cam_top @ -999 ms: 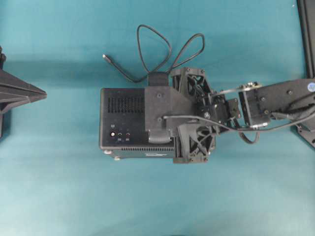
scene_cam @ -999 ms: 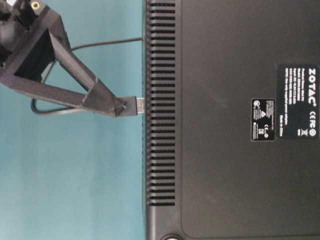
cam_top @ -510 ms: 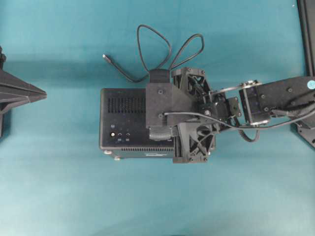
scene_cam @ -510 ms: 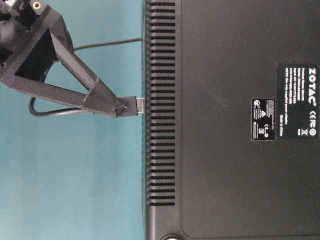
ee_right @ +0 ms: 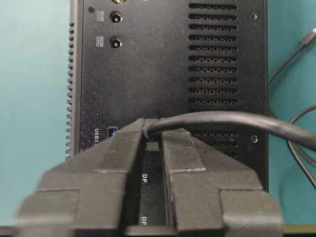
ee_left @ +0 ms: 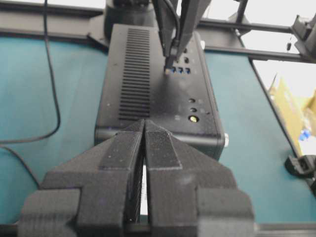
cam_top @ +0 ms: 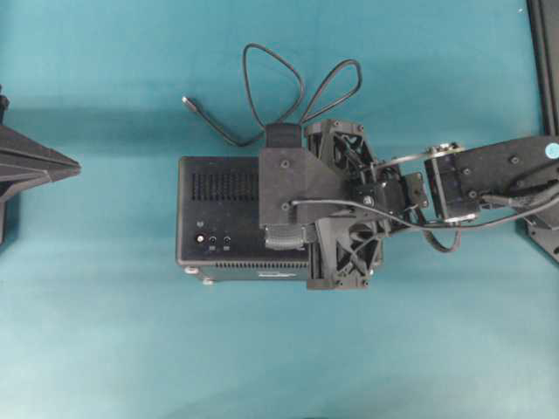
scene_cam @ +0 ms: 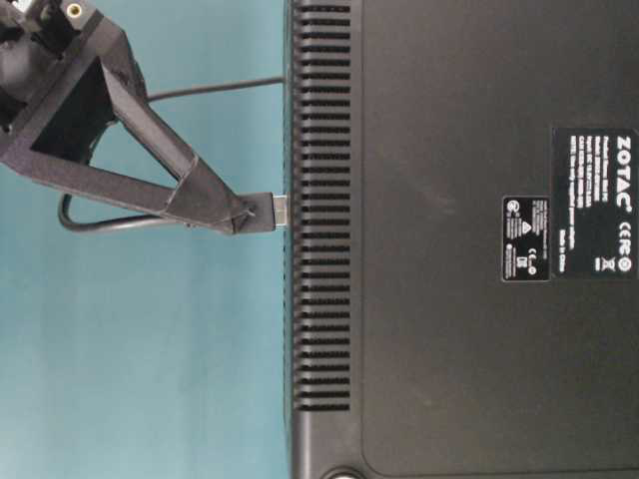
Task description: Insert the USB into the PC box with both arms.
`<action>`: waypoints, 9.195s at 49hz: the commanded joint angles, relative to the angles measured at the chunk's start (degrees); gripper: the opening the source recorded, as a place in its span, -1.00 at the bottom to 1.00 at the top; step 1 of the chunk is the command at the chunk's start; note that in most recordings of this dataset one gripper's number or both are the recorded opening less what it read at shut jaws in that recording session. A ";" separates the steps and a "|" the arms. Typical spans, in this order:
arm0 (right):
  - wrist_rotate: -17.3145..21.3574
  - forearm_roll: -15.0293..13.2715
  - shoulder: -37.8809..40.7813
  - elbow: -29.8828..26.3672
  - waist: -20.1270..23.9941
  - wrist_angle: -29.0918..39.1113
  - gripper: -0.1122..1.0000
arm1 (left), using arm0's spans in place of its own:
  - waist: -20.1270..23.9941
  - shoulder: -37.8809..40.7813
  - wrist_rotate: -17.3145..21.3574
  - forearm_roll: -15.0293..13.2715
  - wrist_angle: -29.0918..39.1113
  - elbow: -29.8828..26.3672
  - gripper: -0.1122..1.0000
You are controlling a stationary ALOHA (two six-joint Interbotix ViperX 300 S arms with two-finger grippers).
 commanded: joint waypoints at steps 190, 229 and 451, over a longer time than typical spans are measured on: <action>3.96 0.97 -2.46 4.83 -0.09 -6.33 -0.58 | -0.18 -1.05 -0.35 0.09 -0.44 -0.26 -0.80; 4.13 1.05 -2.29 5.36 -0.18 -6.06 -0.59 | -0.18 -1.05 -0.26 0.09 -0.44 -0.18 -0.80; 4.22 0.62 -28.48 26.02 -1.58 -20.48 0.40 | -0.70 -2.55 -2.02 0.09 4.04 0.53 -0.80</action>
